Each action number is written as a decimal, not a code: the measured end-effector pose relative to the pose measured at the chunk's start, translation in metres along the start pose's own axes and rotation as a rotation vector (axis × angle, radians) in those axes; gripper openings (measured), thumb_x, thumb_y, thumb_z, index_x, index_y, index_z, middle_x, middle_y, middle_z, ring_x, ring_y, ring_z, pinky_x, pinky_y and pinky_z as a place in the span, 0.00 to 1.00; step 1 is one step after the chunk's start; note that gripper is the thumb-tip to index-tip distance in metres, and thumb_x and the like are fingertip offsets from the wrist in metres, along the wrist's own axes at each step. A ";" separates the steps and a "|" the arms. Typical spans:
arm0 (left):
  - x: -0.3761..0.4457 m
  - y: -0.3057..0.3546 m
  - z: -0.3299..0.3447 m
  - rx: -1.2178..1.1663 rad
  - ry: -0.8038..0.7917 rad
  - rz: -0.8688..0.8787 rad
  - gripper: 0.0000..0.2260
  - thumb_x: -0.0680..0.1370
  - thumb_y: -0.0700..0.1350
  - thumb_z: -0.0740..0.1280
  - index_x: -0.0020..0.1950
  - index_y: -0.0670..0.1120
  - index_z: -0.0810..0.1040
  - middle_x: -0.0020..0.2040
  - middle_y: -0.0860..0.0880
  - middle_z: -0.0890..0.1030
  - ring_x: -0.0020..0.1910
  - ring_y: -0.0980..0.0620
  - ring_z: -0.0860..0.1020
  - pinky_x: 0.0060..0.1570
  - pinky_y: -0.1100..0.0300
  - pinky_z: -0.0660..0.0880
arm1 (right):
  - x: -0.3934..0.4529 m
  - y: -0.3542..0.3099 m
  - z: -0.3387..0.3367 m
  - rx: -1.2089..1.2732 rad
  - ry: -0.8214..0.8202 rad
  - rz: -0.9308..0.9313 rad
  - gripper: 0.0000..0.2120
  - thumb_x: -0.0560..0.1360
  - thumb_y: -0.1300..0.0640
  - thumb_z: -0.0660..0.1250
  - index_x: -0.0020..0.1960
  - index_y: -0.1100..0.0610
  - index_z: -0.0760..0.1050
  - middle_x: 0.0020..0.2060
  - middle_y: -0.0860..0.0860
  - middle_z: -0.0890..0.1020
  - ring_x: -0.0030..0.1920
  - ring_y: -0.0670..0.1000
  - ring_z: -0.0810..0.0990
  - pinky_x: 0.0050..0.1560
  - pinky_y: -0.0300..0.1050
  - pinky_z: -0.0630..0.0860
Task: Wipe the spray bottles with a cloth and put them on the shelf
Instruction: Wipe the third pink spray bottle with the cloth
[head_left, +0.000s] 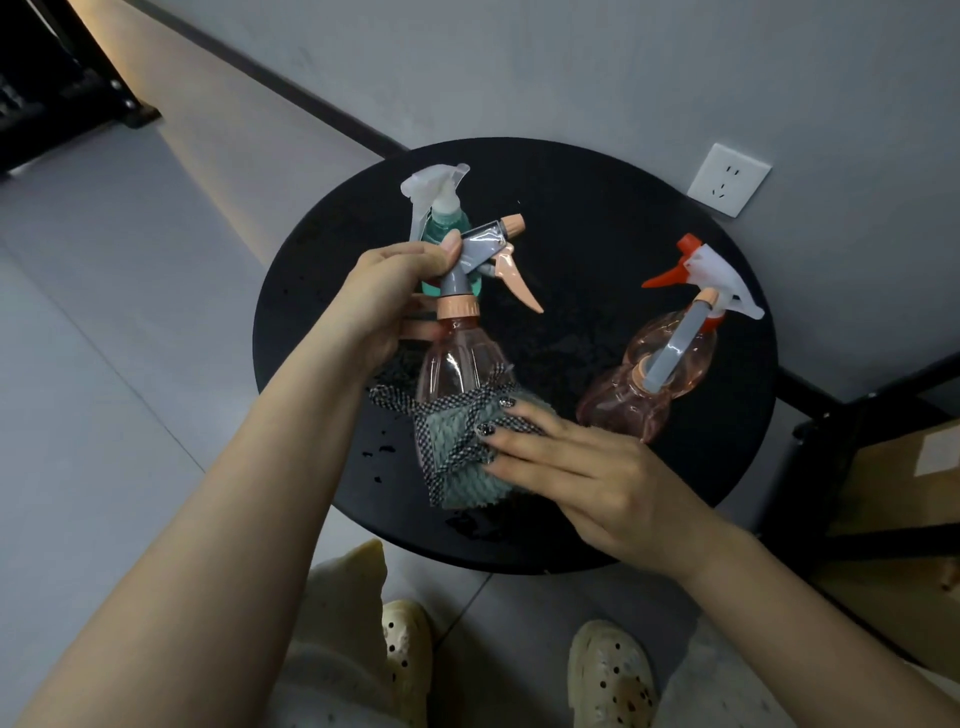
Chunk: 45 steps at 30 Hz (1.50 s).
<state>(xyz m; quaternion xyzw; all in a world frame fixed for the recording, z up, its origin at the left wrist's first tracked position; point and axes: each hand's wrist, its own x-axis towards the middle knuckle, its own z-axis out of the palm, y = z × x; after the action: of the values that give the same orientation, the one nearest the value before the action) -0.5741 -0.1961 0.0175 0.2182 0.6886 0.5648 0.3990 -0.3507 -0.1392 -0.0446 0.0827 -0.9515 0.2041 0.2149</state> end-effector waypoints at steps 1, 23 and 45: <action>0.000 0.000 0.001 0.008 -0.004 -0.005 0.10 0.76 0.50 0.66 0.39 0.45 0.78 0.39 0.45 0.79 0.34 0.50 0.77 0.29 0.62 0.77 | 0.003 0.001 0.000 0.005 0.012 0.013 0.21 0.73 0.73 0.65 0.64 0.62 0.73 0.66 0.53 0.72 0.70 0.57 0.67 0.58 0.55 0.76; -0.001 0.001 0.002 0.019 -0.040 -0.011 0.10 0.76 0.50 0.66 0.42 0.45 0.79 0.44 0.43 0.78 0.35 0.50 0.78 0.31 0.60 0.78 | 0.007 -0.002 -0.003 -0.014 0.016 0.022 0.19 0.73 0.73 0.65 0.63 0.63 0.74 0.63 0.55 0.75 0.69 0.58 0.69 0.60 0.55 0.75; -0.002 0.006 0.001 -0.003 -0.023 -0.007 0.10 0.76 0.50 0.66 0.39 0.46 0.79 0.41 0.45 0.79 0.36 0.49 0.78 0.30 0.61 0.78 | 0.007 -0.007 -0.009 -0.109 -0.059 -0.054 0.16 0.74 0.71 0.65 0.61 0.62 0.77 0.63 0.55 0.77 0.68 0.58 0.70 0.63 0.53 0.73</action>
<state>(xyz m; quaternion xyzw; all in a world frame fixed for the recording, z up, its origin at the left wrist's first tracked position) -0.5729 -0.1956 0.0237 0.2218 0.6840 0.5617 0.4092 -0.3517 -0.1427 -0.0315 0.1026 -0.9645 0.1436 0.1963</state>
